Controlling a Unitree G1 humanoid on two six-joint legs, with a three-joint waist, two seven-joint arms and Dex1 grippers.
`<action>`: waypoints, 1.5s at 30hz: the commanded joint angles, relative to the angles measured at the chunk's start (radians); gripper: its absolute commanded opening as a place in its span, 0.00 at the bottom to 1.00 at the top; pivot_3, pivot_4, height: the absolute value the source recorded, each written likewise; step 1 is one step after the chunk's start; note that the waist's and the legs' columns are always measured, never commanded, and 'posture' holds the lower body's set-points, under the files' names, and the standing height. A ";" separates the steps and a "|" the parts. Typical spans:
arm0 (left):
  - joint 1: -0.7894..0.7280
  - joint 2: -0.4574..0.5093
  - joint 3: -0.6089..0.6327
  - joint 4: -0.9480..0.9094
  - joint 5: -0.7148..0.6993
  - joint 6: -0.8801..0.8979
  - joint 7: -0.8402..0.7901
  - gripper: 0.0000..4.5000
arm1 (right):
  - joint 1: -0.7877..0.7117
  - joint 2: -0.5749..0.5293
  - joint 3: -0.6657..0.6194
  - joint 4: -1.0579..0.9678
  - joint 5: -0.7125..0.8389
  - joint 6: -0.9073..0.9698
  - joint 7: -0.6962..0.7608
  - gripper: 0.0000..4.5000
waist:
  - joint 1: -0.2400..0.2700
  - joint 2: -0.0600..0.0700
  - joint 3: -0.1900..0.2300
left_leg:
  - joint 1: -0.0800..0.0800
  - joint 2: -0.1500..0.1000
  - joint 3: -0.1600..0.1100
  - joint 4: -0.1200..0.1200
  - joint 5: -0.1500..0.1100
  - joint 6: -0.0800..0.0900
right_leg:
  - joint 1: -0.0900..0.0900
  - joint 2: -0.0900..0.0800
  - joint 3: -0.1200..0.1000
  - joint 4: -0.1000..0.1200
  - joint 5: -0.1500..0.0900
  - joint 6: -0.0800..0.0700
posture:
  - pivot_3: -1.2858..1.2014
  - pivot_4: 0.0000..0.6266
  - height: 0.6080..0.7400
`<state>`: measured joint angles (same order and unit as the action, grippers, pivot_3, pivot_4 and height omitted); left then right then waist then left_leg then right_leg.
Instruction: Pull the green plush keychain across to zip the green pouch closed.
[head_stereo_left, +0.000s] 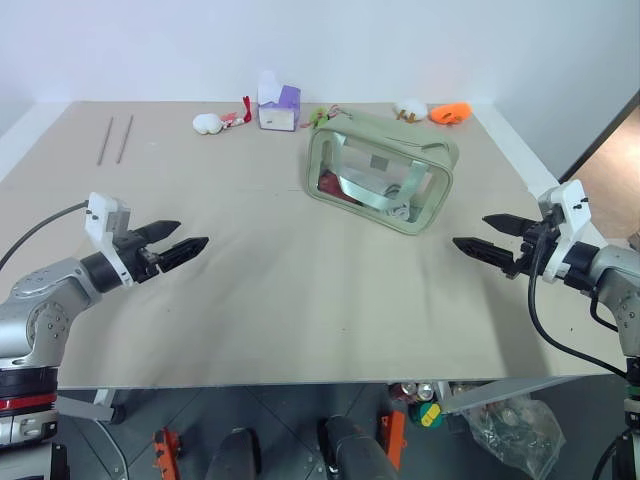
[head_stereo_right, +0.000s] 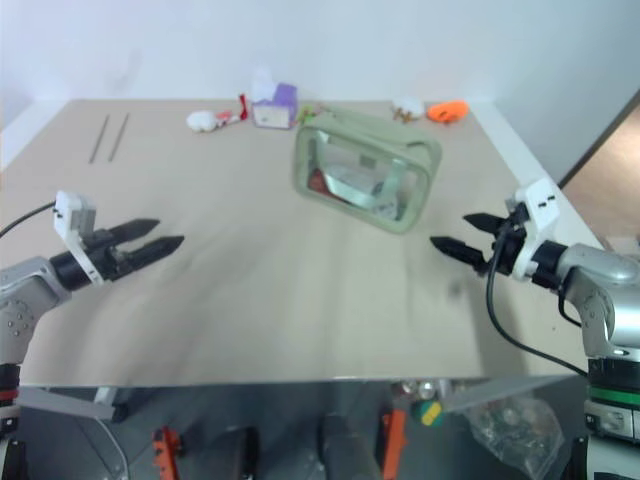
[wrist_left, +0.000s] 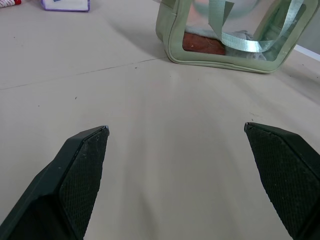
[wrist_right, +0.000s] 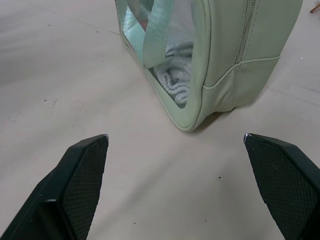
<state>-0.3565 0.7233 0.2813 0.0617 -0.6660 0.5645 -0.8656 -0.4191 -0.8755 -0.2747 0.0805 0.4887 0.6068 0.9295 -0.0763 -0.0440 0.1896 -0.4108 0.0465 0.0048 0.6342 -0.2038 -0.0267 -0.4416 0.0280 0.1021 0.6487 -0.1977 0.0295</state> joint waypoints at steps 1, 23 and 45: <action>-0.017 0.005 0.014 -0.023 0.004 -0.016 -0.007 1.00 | -0.027 0.011 -0.008 -0.027 0.011 -0.006 -0.013 1.00 | 0.000 0.000 0.000 | 0.000 0.000 0.000 0.000 0.000 0.000 | 0.000 0.000 0.000 0.000 0.000 0.000 | 0.52 0.24 1.00; -0.152 0.080 0.013 -0.194 -0.137 0.136 -0.086 1.00 | -0.685 0.168 0.255 0.374 -0.231 -0.279 -0.015 1.00 | -0.013 0.000 0.000 | 0.002 0.001 0.000 -0.001 0.000 0.000 | 0.000 0.002 0.000 0.001 0.000 -0.001 | 0.52 0.24 1.00; -0.121 0.024 0.005 -0.266 -0.135 0.130 -0.043 1.00 | -0.933 0.340 0.455 0.880 -0.569 -0.674 -0.014 1.00 | -0.010 0.002 0.001 | -0.005 0.000 -0.002 0.000 0.000 -0.001 | -0.004 0.000 -0.001 0.002 0.000 0.000 | 0.52 0.24 1.00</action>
<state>-0.4751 0.7422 0.2623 -0.1701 -0.7879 0.7052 -0.9110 -1.3132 -0.5293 0.1904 0.9581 -0.0708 -0.0424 0.9170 -0.0866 -0.0421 0.1907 -0.4153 0.0467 0.0030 0.6344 -0.2040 -0.0281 -0.4457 0.0280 0.1011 0.6508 -0.1974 0.0291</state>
